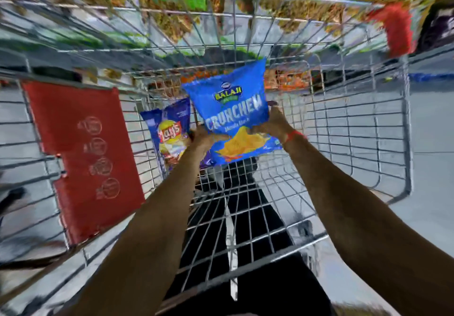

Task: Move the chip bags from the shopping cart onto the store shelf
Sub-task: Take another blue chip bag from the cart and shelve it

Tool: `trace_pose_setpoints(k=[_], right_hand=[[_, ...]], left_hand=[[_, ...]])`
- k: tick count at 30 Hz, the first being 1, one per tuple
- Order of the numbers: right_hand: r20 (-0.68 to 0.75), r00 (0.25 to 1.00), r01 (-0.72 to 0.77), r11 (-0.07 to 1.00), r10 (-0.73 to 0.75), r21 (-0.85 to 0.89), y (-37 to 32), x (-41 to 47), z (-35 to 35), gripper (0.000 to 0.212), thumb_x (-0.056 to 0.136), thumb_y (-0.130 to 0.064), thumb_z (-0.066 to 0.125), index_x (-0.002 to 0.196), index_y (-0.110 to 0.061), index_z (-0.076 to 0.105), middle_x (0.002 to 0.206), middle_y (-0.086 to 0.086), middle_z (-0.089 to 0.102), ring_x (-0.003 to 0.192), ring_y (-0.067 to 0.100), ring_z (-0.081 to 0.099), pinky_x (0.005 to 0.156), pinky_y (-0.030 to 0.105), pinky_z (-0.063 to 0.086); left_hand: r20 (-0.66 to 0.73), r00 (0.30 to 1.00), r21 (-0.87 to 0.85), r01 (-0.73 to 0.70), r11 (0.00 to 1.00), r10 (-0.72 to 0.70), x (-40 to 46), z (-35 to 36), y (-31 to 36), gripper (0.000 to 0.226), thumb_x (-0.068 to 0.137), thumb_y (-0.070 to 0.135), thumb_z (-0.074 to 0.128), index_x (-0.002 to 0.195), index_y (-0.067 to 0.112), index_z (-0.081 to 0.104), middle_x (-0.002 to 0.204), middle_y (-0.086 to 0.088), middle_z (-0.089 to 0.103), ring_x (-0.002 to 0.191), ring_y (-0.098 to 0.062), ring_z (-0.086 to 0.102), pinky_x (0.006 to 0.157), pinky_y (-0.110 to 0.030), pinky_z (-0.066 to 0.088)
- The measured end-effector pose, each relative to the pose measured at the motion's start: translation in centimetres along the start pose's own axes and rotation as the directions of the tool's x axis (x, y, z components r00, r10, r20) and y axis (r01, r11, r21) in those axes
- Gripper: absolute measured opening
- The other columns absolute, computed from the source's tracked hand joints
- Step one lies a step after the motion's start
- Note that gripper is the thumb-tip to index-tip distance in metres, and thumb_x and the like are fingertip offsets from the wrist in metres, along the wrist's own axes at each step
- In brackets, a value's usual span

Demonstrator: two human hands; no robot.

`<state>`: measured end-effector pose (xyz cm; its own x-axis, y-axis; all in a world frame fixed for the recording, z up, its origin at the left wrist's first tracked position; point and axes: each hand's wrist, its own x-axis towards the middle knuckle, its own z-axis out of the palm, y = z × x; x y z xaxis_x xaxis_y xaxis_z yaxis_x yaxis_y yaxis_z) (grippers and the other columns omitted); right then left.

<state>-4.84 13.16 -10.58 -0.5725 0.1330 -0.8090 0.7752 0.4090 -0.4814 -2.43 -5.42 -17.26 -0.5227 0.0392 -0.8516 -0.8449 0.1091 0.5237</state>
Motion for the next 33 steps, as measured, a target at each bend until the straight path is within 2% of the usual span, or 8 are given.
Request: trace_pose_setpoints(k=[3, 6, 10, 13, 18, 24, 28, 33], right_hand=[[0.03, 0.999, -0.014, 1.0, 0.013, 0.022, 0.4, 0.1, -0.2, 0.073, 0.073, 0.013, 0.068, 0.135, 0.002, 0.03, 0.119, 0.011, 0.049, 0.11, 0.024, 0.05, 0.092, 0.046, 0.049], [0.02, 0.997, 0.078, 0.991, -0.081, 0.11, 0.8, -1.2, -0.5, 0.069, 0.068, 0.028, 0.061, 0.128, 0.007, 0.035, 0.118, 0.022, 0.054, 0.105, 0.03, 0.057, 0.062, 0.028, 0.058], [-0.054, 0.988, 0.15, 0.984, -0.145, 0.098, 0.7, -4.9, -1.5, 0.064, 0.064, 0.024, 0.067, 0.118, 0.001, 0.042, 0.086, 0.016, 0.058, 0.049, 0.006, 0.059, 0.034, 0.016, 0.044], [-0.133, 0.969, 0.227, 0.96, -0.207, 0.162, -0.8, -8.5, -2.7, 0.066, 0.064, 0.025, 0.066, 0.119, -0.005, 0.043, 0.081, 0.004, 0.058, 0.057, 0.002, 0.062, 0.039, 0.01, 0.045], [-0.252, 0.915, 0.387, 0.867, -0.317, 0.313, -4.2, -14.0, -4.6, 0.086, 0.044, -0.007, 0.08, 0.123, 0.0, 0.047, 0.099, 0.005, 0.062, 0.079, 0.0, 0.065, 0.065, 0.018, 0.056], [-0.383, 0.755, 0.65, 0.684, -0.532, 0.333, -11.6, -22.1, -7.5, 0.061, 0.059, 0.016, 0.075, 0.111, -0.003, 0.052, 0.072, -0.019, 0.07, 0.06, -0.015, 0.061, 0.052, 0.007, 0.05], [-0.451, 0.621, 0.782, 0.548, -0.641, 0.299, -16.3, -28.4, -9.7, 0.067, 0.059, -0.001, 0.082, 0.119, -0.007, 0.055, 0.104, 0.003, 0.069, 0.08, -0.005, 0.065, 0.06, 0.015, 0.056], [-0.52, 0.445, 0.895, 0.349, -0.729, 0.277, -21.5, -35.7, -11.9, 0.063, 0.052, -0.014, 0.082, 0.11, -0.02, 0.059, 0.112, 0.002, 0.067, 0.1, 0.016, 0.064, 0.075, 0.028, 0.059]], left_hand=[[-0.081, 0.995, -0.027, 0.052, 0.998, -0.054, 0.0, -0.1, -0.3, 0.055, 0.057, -0.004, 0.081, 0.108, -0.004, 0.062, 0.119, -0.021, 0.064, 0.1, -0.024, 0.062, 0.092, -0.042, 0.052], [-0.132, 0.991, -0.046, 0.012, 0.999, -0.018, -3.0, 0.0, 0.5, 0.052, 0.057, -0.004, 0.081, 0.105, -0.006, 0.062, 0.114, -0.02, 0.065, 0.09, -0.023, 0.063, 0.073, -0.03, 0.056], [-0.095, 0.98, -0.042, -0.181, 0.983, 0.176, -7.3, -0.6, 1.0, 0.059, 0.053, 0.003, 0.085, 0.106, -0.005, 0.061, 0.118, -0.025, 0.063, 0.081, -0.018, 0.069, 0.075, -0.039, 0.059], [-0.087, 0.96, -0.07, -0.273, 0.96, 0.266, -9.7, -0.8, 2.6, 0.069, 0.044, 0.018, 0.088, 0.106, 0.002, 0.061, 0.114, -0.022, 0.066, 0.1, -0.031, 0.065, 0.089, -0.056, 0.052], [-0.123, 0.872, -0.076, -0.484, 0.872, 0.473, -16.2, -1.8, 9.2, 0.05, 0.046, 0.01, 0.085, 0.091, 0.017, 0.065, 0.089, 0.003, 0.073, 0.076, -0.012, 0.068, 0.074, -0.033, 0.057], [-0.155, 0.65, -0.007, -0.754, 0.657, 0.744, -26.4, -3.9, 18.2, 0.046, 0.053, 0.01, 0.084, 0.091, 0.015, 0.06, 0.081, 0.011, 0.067, 0.062, 0.013, 0.059, 0.061, -0.016, 0.052], [-0.179, 0.467, -0.021, -0.882, 0.472, 0.866, -33.3, -5.0, 23.4, 0.051, 0.061, -0.004, 0.079, 0.105, 0.005, 0.055, 0.086, 0.005, 0.063, 0.062, 0.013, 0.059, 0.057, -0.008, 0.05], [-0.194, 0.278, -0.044, -0.96, 0.275, 0.941, -39.9, -5.9, 27.9, 0.038, 0.07, -0.001, 0.071, 0.097, 0.023, 0.06, 0.082, 0.013, 0.07, 0.067, 0.008, 0.064, 0.054, -0.011, 0.051]])
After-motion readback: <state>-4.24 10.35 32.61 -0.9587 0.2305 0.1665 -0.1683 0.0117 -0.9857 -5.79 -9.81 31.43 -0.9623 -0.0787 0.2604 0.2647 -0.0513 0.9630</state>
